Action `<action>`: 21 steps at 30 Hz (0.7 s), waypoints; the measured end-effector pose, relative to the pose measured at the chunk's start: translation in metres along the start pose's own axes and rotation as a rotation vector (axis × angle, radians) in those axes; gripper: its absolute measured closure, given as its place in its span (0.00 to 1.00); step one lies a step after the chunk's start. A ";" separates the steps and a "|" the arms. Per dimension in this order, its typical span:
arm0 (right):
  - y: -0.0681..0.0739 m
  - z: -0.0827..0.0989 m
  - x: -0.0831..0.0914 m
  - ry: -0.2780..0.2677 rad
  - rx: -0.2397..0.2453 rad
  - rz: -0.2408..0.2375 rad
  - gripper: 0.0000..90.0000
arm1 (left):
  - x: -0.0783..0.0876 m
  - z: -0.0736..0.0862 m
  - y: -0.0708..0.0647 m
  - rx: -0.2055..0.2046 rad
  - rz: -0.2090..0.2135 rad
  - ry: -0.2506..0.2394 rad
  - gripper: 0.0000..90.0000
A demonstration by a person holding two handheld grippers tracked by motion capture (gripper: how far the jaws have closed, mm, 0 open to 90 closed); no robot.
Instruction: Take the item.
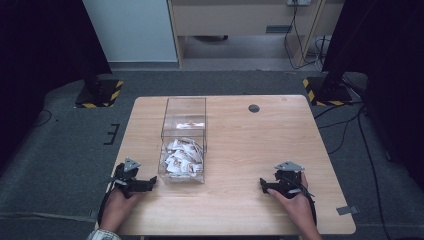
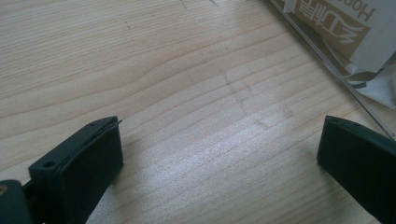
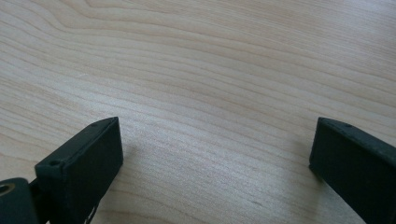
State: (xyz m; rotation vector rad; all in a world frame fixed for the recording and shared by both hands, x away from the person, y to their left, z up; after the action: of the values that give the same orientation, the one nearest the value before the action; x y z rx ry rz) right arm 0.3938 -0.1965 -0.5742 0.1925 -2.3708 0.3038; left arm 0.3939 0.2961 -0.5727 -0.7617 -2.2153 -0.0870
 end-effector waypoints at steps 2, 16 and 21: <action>0.000 0.000 0.000 -0.001 0.002 -0.001 0.03 | 0.000 0.000 0.000 0.000 0.000 0.000 0.00; -0.003 -0.003 0.007 -0.034 0.015 -0.001 0.09 | 0.000 0.000 0.000 0.000 -0.001 0.001 0.00; -0.001 -0.005 0.012 -0.048 0.021 -0.003 0.10 | 0.000 0.000 0.000 0.000 -0.001 0.001 0.00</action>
State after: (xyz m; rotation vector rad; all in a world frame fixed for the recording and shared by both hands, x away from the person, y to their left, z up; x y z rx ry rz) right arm 0.3888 -0.1969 -0.5620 0.2157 -2.4157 0.3266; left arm 0.3939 0.2960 -0.5727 -0.7609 -2.2150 -0.0874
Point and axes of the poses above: each handheld gripper's, and its own axes: x roughly backward along the jaws, z roughly out of its underside, y roughly to its left, the point moved 5 cm from there along -x, roughly forward along the jaws, and after that the axes turned 14 degrees about z, right-handed, at the moved point
